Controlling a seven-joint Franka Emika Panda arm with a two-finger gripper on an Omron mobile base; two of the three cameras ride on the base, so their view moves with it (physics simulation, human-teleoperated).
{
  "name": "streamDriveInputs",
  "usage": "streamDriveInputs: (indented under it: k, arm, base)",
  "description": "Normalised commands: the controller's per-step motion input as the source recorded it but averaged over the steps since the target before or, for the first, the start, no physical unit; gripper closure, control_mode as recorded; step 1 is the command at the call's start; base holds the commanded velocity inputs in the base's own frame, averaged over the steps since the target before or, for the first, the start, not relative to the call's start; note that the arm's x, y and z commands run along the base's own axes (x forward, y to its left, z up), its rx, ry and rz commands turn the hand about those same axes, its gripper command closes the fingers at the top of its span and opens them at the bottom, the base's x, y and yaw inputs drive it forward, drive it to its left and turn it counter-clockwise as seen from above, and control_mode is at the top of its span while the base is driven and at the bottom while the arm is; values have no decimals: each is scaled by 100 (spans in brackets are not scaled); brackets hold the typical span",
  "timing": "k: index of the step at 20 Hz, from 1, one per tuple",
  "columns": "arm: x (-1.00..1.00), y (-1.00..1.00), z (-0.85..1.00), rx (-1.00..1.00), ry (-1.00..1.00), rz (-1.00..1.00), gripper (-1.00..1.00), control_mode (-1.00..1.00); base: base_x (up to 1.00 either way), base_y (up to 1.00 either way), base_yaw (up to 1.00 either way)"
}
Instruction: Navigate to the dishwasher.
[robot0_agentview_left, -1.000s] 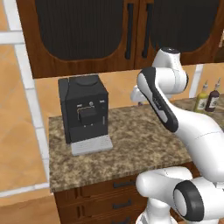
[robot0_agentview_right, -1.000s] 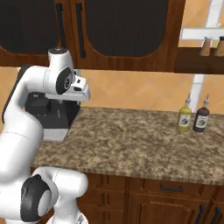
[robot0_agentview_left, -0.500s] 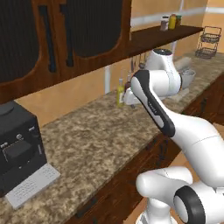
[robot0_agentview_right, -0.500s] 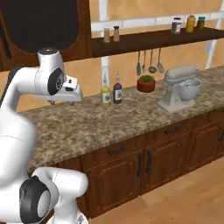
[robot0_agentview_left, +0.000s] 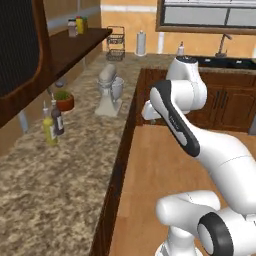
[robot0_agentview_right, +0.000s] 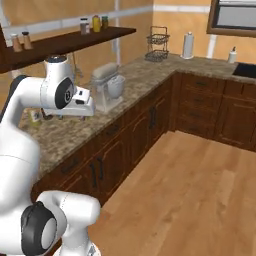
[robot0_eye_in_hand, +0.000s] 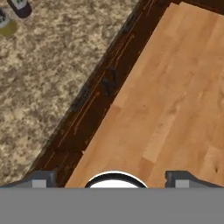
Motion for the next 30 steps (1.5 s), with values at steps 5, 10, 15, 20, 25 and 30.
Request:
streamDriveInputs:
  k: [5,10,15,20,25,30]
  arm:
    - [0,0,0,0,0,0,-100,100]
    - [0,0,0,0,0,0,-100,100]
    - [0,0,0,0,0,0,-100,100]
    - [0,0,0,0,0,0,-100,100]
    - [0,0,0,0,0,0,-100,100]
    - [0,0,0,0,0,0,-100,100]
  base:
    - [0,-12,-80]
    - [2,-25,-70]
    - [66,-59,-52]
    - [100,-86,-18]
    - [100,-79,2]
    - [100,-81,18]
